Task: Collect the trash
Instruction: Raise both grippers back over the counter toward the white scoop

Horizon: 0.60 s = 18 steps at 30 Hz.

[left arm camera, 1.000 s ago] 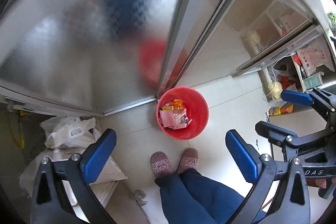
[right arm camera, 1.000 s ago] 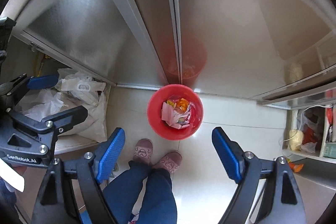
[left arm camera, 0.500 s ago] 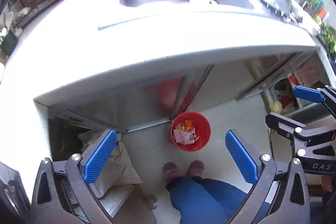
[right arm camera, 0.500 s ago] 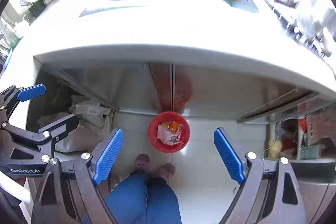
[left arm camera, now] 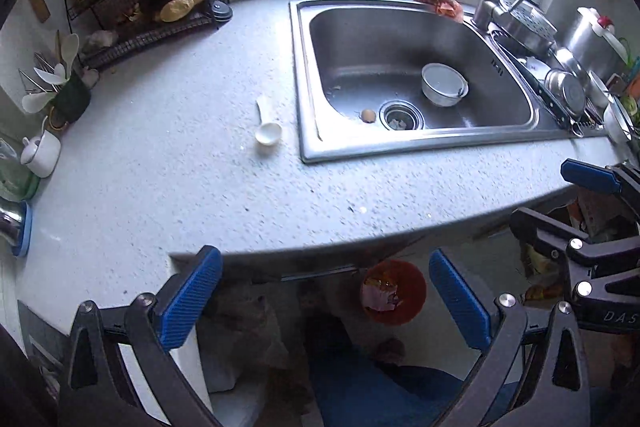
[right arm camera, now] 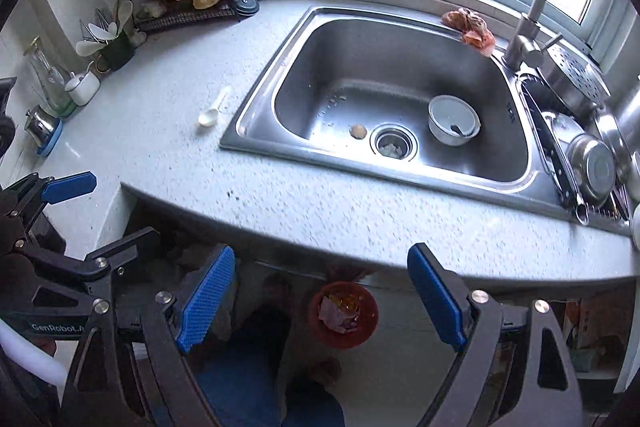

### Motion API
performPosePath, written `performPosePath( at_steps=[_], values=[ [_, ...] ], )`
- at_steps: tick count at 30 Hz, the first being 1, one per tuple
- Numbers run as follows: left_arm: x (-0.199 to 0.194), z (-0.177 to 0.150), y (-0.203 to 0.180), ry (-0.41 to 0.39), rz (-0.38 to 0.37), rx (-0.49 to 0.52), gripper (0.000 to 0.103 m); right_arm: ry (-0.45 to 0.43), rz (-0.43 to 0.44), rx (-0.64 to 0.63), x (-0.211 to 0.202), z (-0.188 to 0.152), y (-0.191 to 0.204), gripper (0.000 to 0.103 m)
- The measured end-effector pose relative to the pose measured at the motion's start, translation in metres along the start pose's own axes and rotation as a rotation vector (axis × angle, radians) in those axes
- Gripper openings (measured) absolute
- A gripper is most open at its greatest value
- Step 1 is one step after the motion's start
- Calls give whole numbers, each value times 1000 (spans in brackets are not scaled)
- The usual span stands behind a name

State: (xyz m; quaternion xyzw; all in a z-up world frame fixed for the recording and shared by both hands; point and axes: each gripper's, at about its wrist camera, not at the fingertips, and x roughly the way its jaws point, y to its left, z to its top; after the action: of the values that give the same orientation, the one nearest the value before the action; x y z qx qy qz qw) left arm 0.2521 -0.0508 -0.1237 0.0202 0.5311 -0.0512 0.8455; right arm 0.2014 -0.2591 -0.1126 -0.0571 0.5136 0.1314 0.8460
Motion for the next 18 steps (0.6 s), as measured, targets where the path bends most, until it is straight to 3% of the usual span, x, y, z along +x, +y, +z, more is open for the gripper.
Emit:
performPosePath(
  at_steps=[6, 18],
  values=[
    [11, 37, 45, 3, 18, -25, 103, -13, 12, -23, 20, 62, 28, 87],
    [62, 73, 152, 98, 7, -61, 103, 93, 106, -64, 88, 127, 98, 87]
  ],
)
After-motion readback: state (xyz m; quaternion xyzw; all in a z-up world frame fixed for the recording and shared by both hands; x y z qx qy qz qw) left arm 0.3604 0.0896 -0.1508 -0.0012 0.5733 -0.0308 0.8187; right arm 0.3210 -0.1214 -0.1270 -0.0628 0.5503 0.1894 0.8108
